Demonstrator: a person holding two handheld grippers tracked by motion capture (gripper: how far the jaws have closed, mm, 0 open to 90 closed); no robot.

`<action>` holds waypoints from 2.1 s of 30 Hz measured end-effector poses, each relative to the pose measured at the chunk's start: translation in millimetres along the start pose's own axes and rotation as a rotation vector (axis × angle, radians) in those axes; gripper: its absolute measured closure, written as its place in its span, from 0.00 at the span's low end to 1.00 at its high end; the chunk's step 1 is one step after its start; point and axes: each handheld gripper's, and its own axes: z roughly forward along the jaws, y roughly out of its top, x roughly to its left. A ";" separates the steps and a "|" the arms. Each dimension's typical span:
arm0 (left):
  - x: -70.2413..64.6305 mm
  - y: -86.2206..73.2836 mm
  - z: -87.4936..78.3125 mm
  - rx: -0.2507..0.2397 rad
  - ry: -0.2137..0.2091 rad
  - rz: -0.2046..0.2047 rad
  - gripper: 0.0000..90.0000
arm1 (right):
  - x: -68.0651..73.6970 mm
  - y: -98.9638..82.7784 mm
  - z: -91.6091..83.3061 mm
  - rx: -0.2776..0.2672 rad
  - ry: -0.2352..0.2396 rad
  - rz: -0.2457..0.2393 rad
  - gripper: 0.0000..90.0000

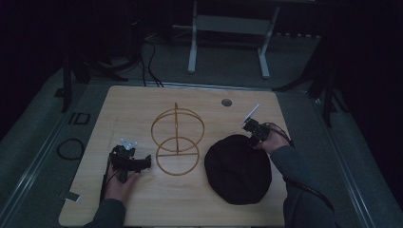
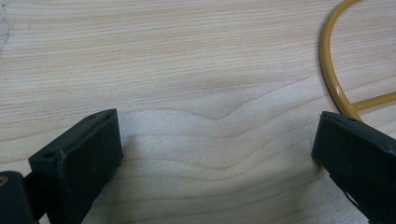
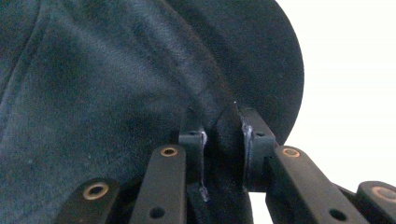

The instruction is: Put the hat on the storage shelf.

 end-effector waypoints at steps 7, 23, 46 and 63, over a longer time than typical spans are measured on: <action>-0.1 0.0 0.0 0.001 0.000 0.000 0.01 | -0.7 1.4 -3.1 0.026 0.020 0.001 0.86; -0.1 0.0 0.0 0.000 0.000 0.000 0.01 | -5.8 0.4 -37.2 0.002 0.024 0.004 0.86; -0.2 0.0 -0.1 0.001 0.000 0.000 0.01 | -15.9 -3.8 -90.5 -0.042 0.046 0.019 0.86; -0.3 0.1 -0.1 0.001 0.000 -0.002 0.01 | -18.4 -0.2 -130.3 -0.059 0.061 0.019 0.85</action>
